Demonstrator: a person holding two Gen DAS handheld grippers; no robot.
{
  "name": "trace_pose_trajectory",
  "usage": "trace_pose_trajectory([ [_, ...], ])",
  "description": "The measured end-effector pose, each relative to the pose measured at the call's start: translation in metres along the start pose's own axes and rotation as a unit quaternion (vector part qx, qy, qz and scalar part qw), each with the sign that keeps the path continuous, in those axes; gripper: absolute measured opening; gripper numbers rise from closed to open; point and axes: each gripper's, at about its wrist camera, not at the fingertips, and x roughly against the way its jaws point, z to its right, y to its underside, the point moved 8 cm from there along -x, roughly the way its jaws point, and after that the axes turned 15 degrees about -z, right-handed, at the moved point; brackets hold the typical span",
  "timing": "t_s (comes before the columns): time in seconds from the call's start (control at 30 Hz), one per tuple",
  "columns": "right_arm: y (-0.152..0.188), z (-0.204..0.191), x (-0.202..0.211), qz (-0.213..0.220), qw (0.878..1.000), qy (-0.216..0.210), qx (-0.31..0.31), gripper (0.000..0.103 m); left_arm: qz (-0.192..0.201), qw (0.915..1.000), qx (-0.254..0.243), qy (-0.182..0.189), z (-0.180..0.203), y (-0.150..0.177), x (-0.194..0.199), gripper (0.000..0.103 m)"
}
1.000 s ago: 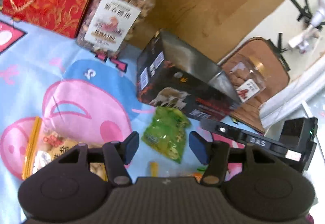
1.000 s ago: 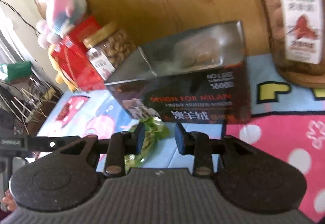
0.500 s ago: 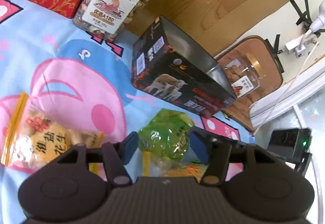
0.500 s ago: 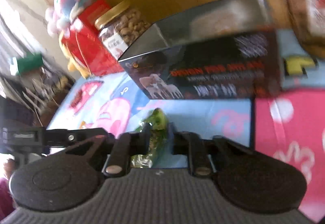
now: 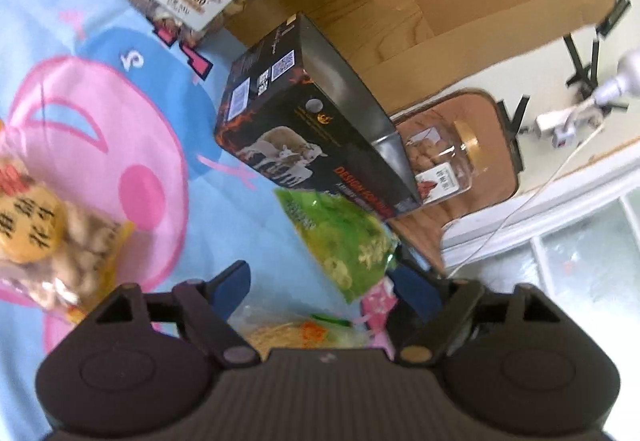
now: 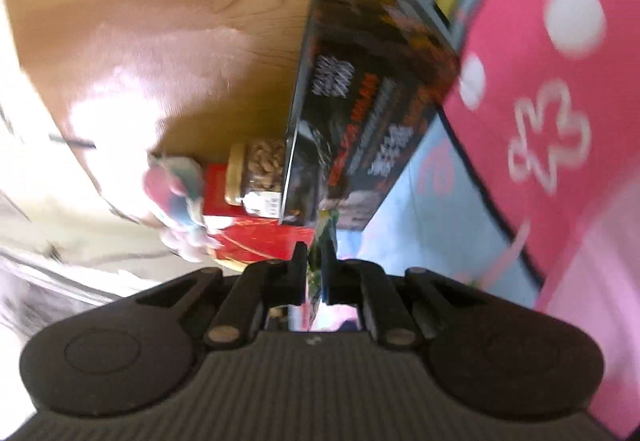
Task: Organize snacks
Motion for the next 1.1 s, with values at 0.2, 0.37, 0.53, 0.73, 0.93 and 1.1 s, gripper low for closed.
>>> trace_pose_trajectory([
  [0.2,0.015,-0.017,0.003,-0.005,0.999,0.022,0.043,0.009,0.002,0.9993,-0.031,0.02,0.022,-0.005,0.004,0.022],
  [0.37,0.008,-0.052,0.003,0.023,0.986,0.075,0.147,0.009,0.015,0.9949,-0.096,-0.028,0.061,-0.03,0.005,0.022],
  [0.53,-0.027,-0.072,-0.007,0.064,0.969,0.13,0.202,0.01,0.02,0.9857,-0.147,-0.08,0.087,-0.069,-0.017,0.023],
  [0.73,-0.057,-0.086,-0.014,0.133,0.914,0.259,0.282,0.017,0.043,0.9717,-0.162,-0.167,0.088,-0.092,-0.032,0.047],
  [0.93,-0.027,-0.087,0.008,0.13,0.913,0.234,0.306,0.017,0.08,0.9684,-0.19,-0.14,0.068,-0.052,0.052,0.047],
  [1.1,0.026,-0.08,-0.037,0.026,0.924,0.207,0.321,0.017,0.128,0.9541,-0.149,-0.226,-0.001,-0.004,0.13,0.047],
])
